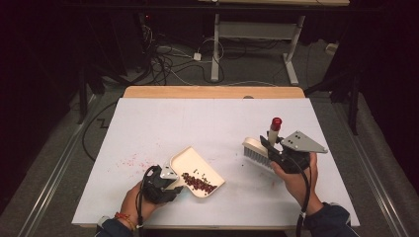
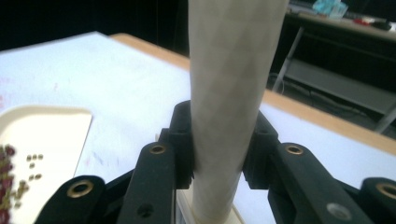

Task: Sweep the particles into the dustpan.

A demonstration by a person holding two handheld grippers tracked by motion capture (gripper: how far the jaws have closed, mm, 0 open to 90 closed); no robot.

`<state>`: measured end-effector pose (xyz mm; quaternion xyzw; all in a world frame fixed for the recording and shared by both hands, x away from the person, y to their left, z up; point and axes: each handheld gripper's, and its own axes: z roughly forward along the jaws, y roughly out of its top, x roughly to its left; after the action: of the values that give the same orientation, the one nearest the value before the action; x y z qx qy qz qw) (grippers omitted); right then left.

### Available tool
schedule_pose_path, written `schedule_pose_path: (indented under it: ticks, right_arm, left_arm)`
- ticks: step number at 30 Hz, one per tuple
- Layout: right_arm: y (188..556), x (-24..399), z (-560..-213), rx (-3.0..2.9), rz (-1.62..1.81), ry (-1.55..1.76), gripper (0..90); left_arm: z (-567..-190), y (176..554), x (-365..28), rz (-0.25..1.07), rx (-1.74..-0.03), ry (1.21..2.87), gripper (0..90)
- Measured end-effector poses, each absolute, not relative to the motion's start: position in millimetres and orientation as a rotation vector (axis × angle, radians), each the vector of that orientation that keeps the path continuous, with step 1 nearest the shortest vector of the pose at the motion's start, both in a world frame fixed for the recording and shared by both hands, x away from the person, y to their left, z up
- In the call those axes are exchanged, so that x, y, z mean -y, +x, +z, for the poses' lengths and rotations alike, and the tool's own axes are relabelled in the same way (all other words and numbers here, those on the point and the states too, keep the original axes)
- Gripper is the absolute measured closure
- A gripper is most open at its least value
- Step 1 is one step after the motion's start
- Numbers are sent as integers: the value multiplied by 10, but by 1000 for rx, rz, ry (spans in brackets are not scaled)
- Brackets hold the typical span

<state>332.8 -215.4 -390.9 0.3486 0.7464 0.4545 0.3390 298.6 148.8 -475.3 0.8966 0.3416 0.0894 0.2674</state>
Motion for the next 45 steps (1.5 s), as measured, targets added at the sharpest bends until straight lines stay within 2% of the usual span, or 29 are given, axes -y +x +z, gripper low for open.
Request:
schedule_pose_path:
  ticks: [8,19,28,37,45]
  right_arm:
    - [3222,2157,-3989,-2009,1141,945,701]
    - [3037,1878,-4007,-2109,1251,890,701]
    - [2944,1921,-3854,-2047,1307,820,701]
    - [3094,1848,-4005,-1993,1252,815,701]
    - [3105,1556,-4088,-2034,1222,761,701]
  left_arm:
    - [-4750,3005,-1274,245,-885,2443,636]
    - [-4761,3099,-933,271,-852,2453,635]
    - [-4763,3119,-949,249,-844,2448,635]
    - [-4784,3132,-962,229,-865,2421,635]
    - [-4790,3149,-918,246,-909,2386,637]
